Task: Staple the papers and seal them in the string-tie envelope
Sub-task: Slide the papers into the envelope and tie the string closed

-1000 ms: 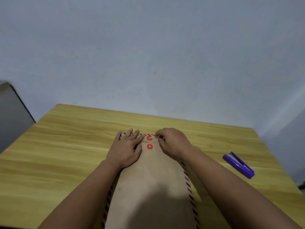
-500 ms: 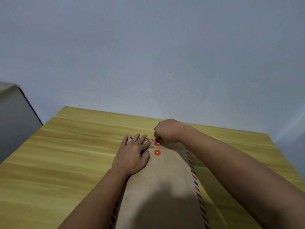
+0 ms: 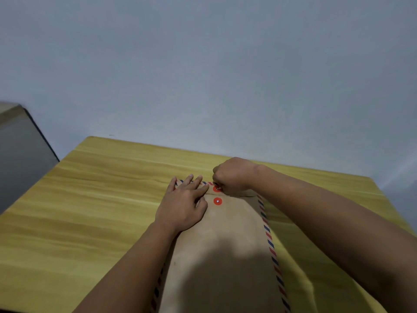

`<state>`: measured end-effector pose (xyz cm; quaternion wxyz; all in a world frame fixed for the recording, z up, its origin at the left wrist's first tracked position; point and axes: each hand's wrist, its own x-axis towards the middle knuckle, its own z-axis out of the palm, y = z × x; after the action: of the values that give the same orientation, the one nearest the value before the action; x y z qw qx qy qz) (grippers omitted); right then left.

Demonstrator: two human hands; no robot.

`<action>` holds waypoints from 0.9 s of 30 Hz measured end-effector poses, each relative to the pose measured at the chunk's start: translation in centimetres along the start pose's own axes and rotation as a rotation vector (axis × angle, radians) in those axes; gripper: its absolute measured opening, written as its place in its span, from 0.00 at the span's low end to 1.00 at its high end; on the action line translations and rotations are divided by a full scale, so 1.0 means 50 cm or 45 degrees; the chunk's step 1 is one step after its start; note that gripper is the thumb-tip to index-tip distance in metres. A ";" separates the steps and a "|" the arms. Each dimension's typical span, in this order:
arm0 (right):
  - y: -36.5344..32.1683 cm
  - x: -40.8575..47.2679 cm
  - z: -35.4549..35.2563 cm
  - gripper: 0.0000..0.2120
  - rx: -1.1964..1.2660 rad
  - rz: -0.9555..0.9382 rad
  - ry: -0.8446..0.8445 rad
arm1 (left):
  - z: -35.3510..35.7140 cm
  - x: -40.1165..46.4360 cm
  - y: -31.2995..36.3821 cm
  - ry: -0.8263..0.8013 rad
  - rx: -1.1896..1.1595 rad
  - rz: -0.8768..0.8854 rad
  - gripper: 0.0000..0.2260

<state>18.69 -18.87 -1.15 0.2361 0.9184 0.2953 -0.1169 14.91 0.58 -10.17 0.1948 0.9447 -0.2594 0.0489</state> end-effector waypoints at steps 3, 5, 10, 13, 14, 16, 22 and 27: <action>0.011 -0.016 0.014 0.10 0.095 0.018 0.035 | -0.002 -0.001 0.002 -0.013 -0.001 -0.010 0.25; 0.021 -0.028 0.023 0.09 0.210 0.047 0.131 | -0.005 -0.001 0.003 -0.014 -0.005 -0.013 0.25; 0.013 -0.044 0.046 0.03 0.535 0.106 0.282 | -0.004 -0.001 0.004 -0.023 0.000 -0.019 0.25; 0.007 -0.046 0.054 0.05 0.708 0.152 0.327 | -0.004 -0.001 0.004 -0.018 -0.004 -0.019 0.24; 0.006 -0.047 0.055 0.06 0.753 0.158 0.331 | -0.004 0.000 0.005 -0.017 -0.004 -0.018 0.24; 0.008 -0.051 0.057 0.04 0.813 0.168 0.304 | -0.005 0.000 0.004 -0.021 0.006 -0.018 0.24; 0.032 -0.098 0.070 0.09 0.826 0.263 0.190 | -0.006 0.000 0.003 -0.027 0.010 -0.021 0.25; 0.045 -0.128 0.084 0.10 0.719 0.303 0.196 | -0.005 -0.001 0.005 -0.038 0.006 -0.029 0.25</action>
<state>14.63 -25.70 -1.70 -0.0393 0.9819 0.1586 -0.0961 14.76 0.51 -9.87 0.1894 0.9486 -0.2515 0.0332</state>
